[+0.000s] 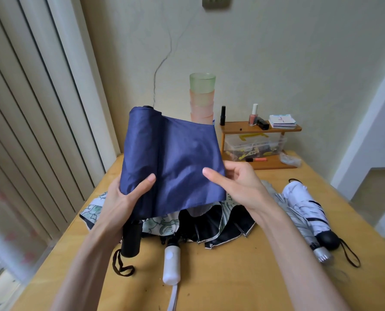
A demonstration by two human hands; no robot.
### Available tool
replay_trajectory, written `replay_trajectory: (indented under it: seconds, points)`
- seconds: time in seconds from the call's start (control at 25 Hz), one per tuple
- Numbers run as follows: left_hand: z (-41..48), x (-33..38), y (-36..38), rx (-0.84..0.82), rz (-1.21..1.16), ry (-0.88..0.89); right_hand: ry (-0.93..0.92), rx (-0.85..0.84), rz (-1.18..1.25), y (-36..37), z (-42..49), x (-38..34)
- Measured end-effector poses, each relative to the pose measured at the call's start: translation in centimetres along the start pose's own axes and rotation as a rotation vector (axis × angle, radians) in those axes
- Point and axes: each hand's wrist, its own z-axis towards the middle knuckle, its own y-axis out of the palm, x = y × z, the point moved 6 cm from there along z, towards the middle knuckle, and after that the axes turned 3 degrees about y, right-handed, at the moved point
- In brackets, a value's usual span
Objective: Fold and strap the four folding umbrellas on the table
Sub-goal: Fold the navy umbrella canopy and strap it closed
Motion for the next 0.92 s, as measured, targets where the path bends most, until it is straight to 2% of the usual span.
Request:
replay_trajectory:
  seconds: [0.08, 0.2, 0.28, 0.48, 0.56, 0.72, 0.92]
  points:
    - [0.2, 0.0, -0.4, 0.021, -0.01, -0.004, 0.041, -0.048, -0.025, -0.2, 0.0, 0.2]
    - [0.4, 0.0, -0.7, 0.05, -0.037, -0.013, 0.038, 0.061, -0.104, -1.0, 0.0, 0.2]
    - [0.5, 0.0, -0.7, 0.052, -0.027, -0.015, 0.031, 0.07, -0.117, -1.0, 0.1, 0.2]
    - [0.3, 0.4, -0.7, 0.024, 0.028, 0.017, 0.057, -0.153, -0.223, -1.1, -0.2, 0.5]
    - [0.0, 0.4, -0.5, -0.037, 0.081, 0.026, 0.046, -0.165, -0.189, -0.8, -0.4, 0.4]
    - [-0.5, 0.6, 0.5, -0.171, 0.14, 0.03, -0.055, 0.046, 0.125, -0.8, -0.2, -0.9]
    - [-0.6, 1.0, 1.1, -0.156, 0.196, 0.065, -0.125, 0.186, 0.113, -2.0, -0.3, -1.6]
